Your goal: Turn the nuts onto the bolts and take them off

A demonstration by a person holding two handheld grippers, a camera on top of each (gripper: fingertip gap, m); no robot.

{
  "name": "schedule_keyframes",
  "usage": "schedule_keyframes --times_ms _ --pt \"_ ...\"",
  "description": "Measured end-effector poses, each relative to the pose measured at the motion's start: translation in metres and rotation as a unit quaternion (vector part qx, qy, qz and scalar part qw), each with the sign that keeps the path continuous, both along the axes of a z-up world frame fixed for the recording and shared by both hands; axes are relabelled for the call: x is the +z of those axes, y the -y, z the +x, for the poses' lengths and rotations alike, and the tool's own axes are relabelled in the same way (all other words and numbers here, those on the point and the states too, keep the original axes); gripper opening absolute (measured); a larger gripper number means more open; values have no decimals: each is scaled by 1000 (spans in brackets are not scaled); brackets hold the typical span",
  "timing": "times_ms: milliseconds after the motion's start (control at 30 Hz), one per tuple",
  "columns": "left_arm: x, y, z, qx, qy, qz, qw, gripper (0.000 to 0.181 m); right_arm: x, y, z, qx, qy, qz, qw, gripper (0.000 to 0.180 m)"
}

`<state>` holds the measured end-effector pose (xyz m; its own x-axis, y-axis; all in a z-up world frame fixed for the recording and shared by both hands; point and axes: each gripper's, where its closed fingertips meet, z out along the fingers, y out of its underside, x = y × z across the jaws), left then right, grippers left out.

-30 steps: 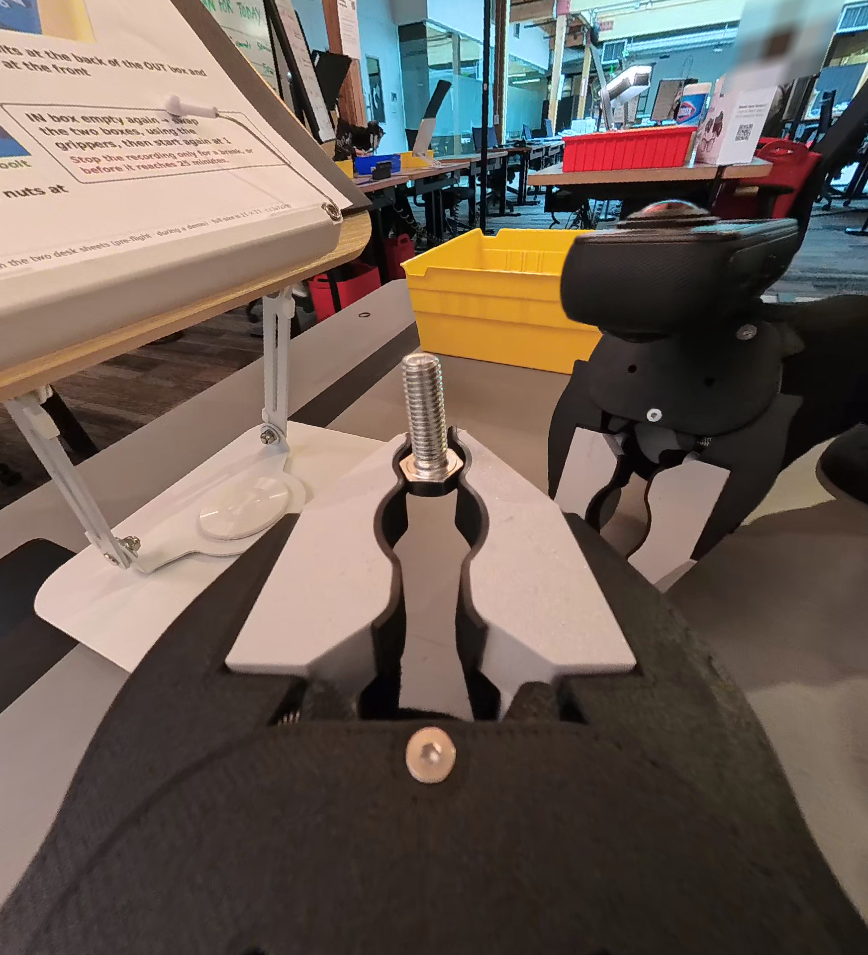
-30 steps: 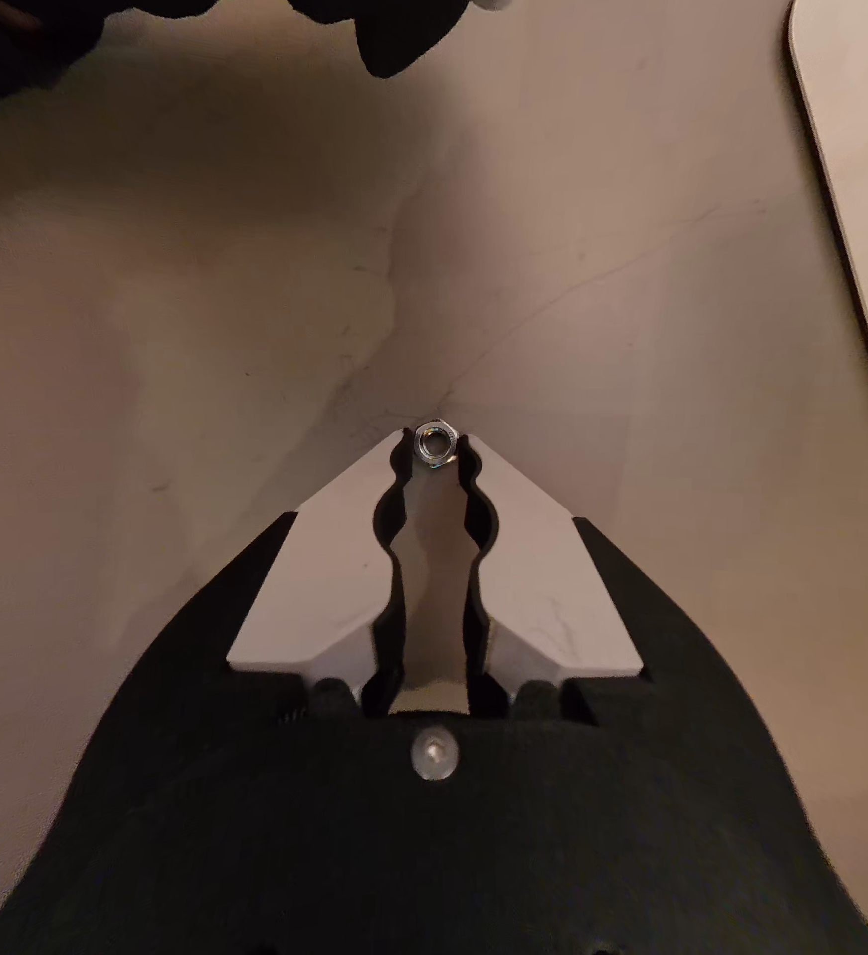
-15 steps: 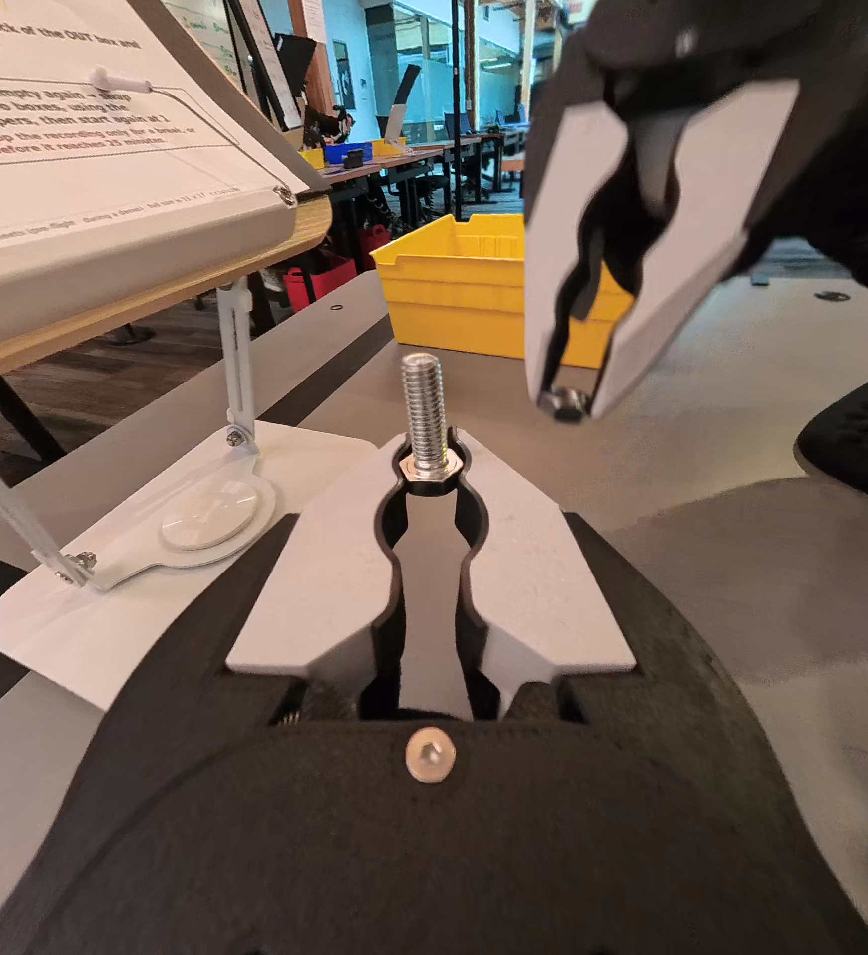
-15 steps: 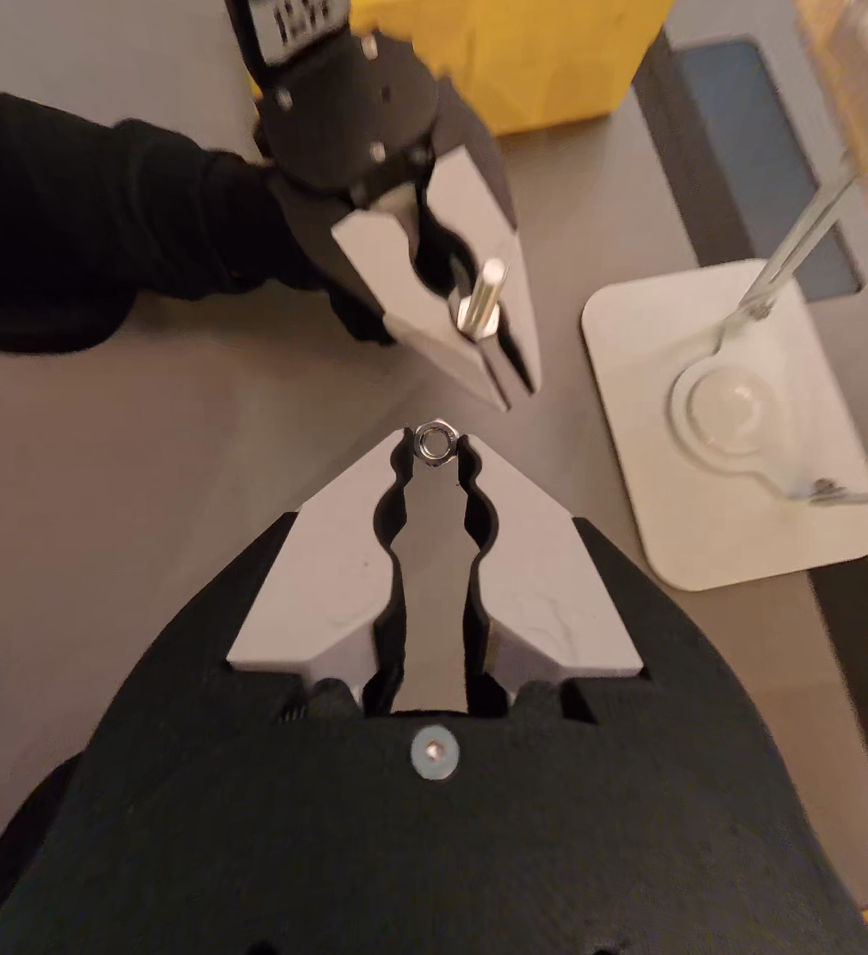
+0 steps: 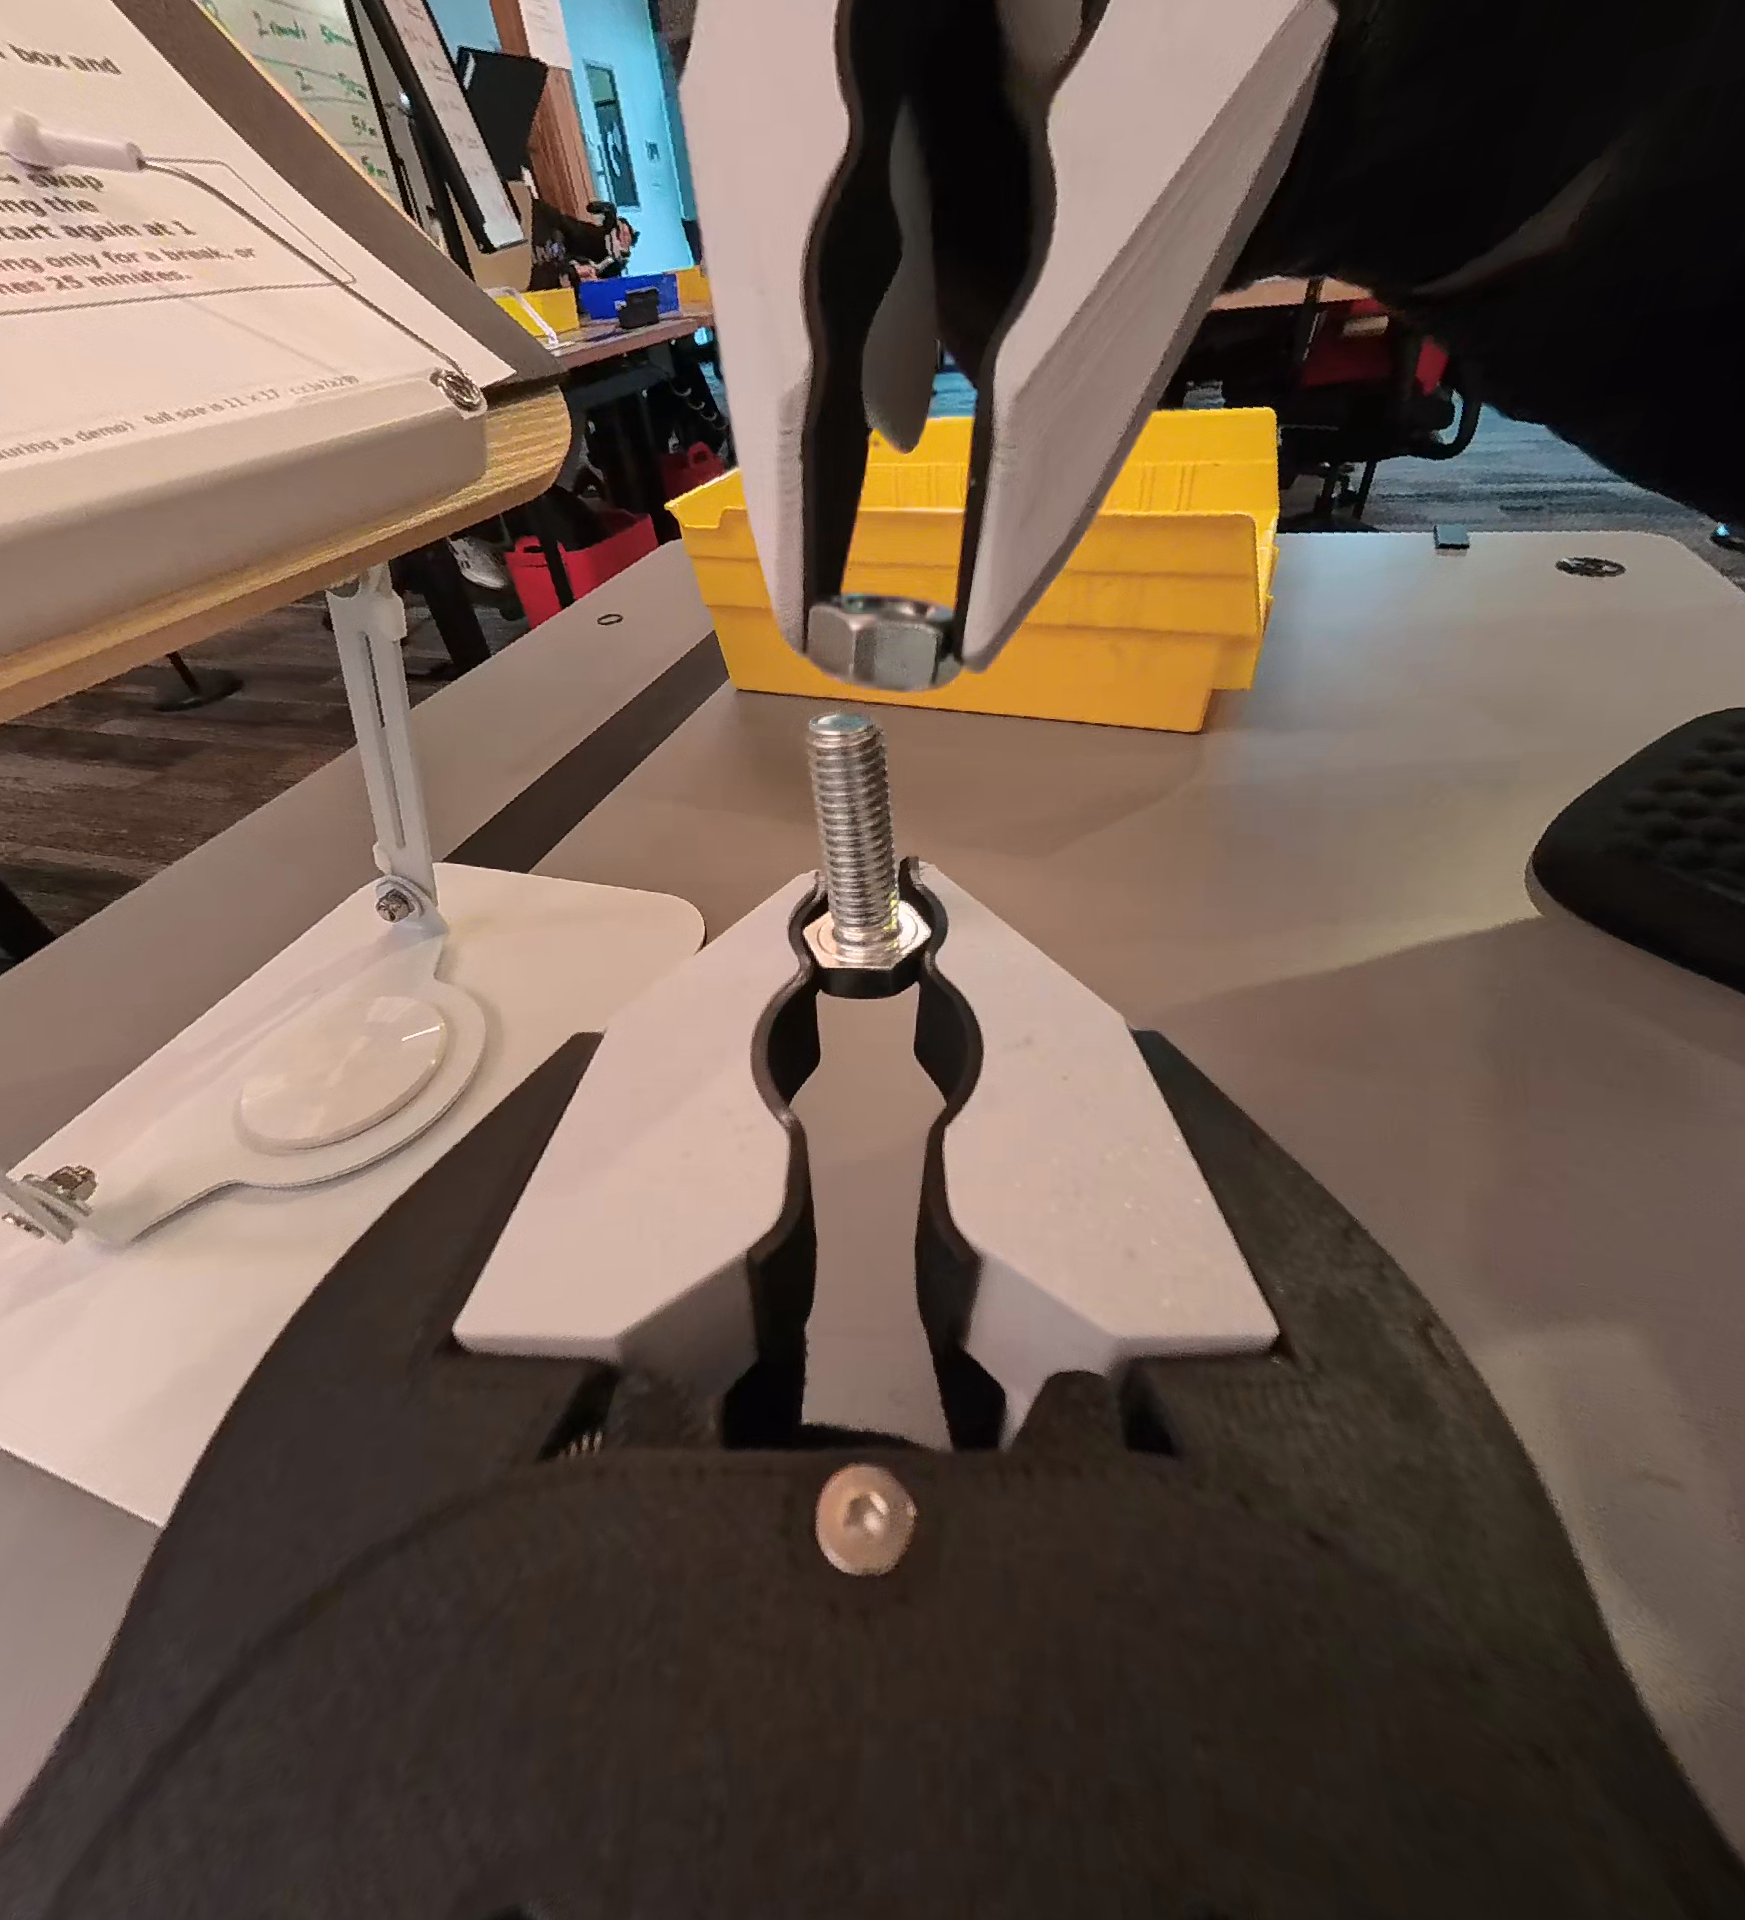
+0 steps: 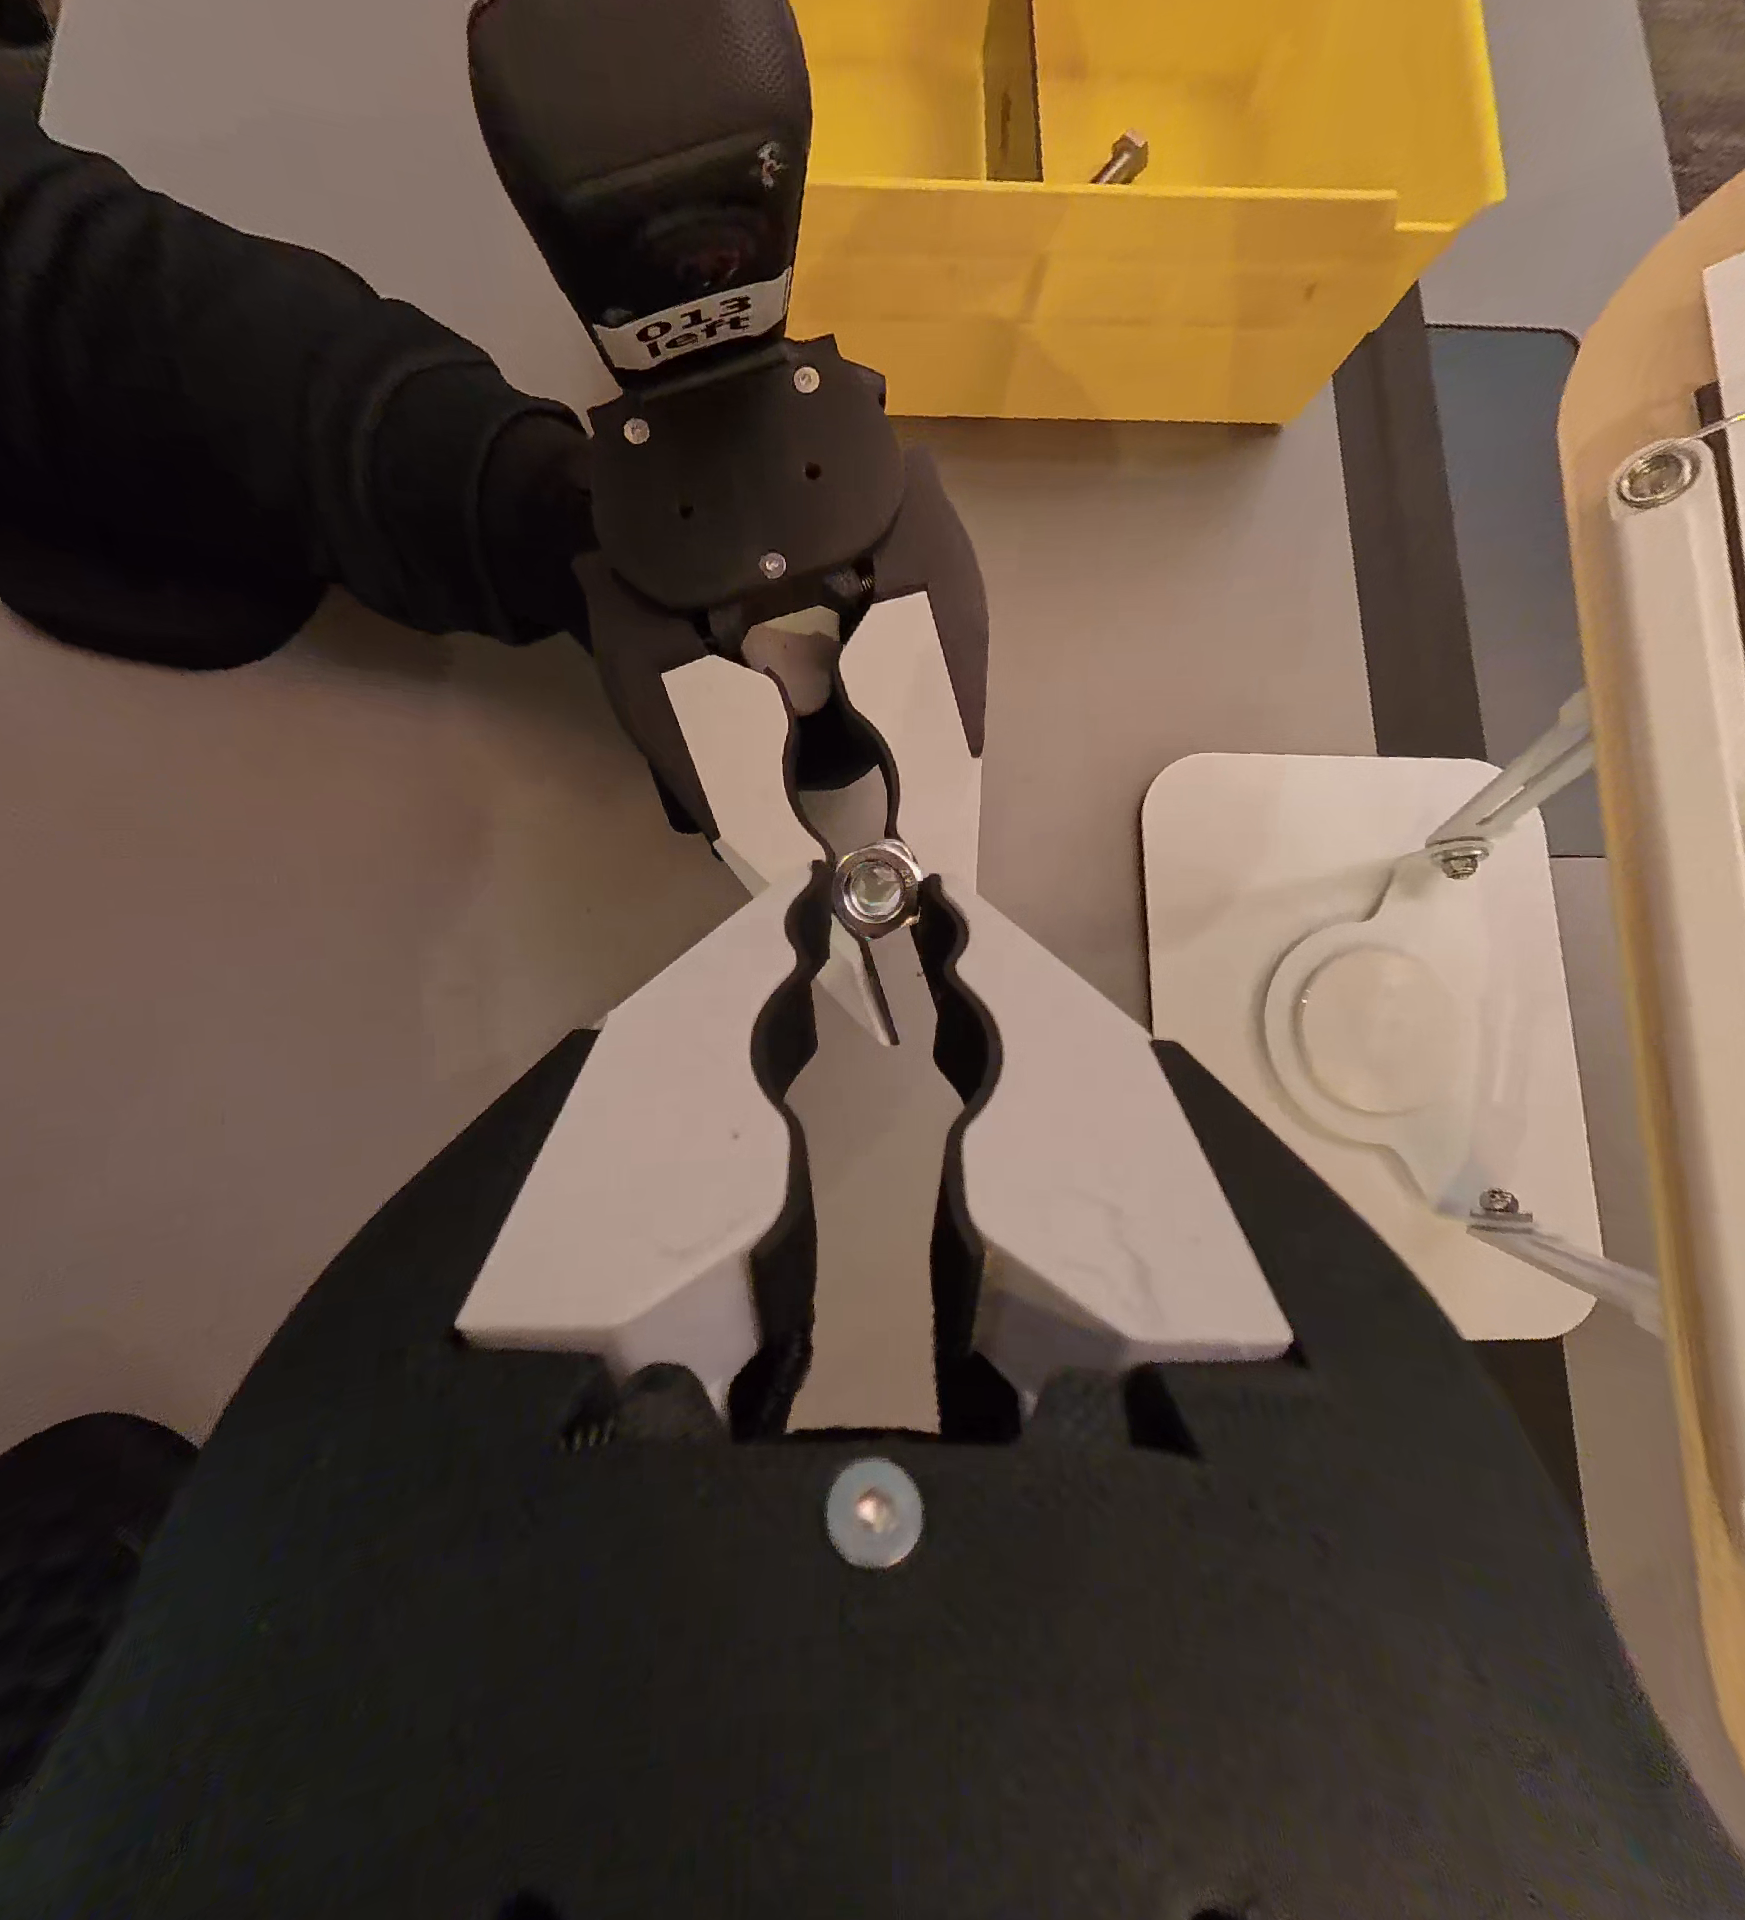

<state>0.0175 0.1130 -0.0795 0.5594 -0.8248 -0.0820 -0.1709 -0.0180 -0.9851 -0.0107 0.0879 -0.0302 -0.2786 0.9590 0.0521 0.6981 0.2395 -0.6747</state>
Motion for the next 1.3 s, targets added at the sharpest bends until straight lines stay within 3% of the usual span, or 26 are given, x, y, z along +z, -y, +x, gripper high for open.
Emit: schedule_keyframes --times_ms 967,1300 --pt "-10 3 8 -13 -22 -5 1000 11 -13 2 2 139 95 38 985 15" --pt "-14 -3 7 4 -30 -9 1000 11 -17 -4 3 62 102 12 993 15"
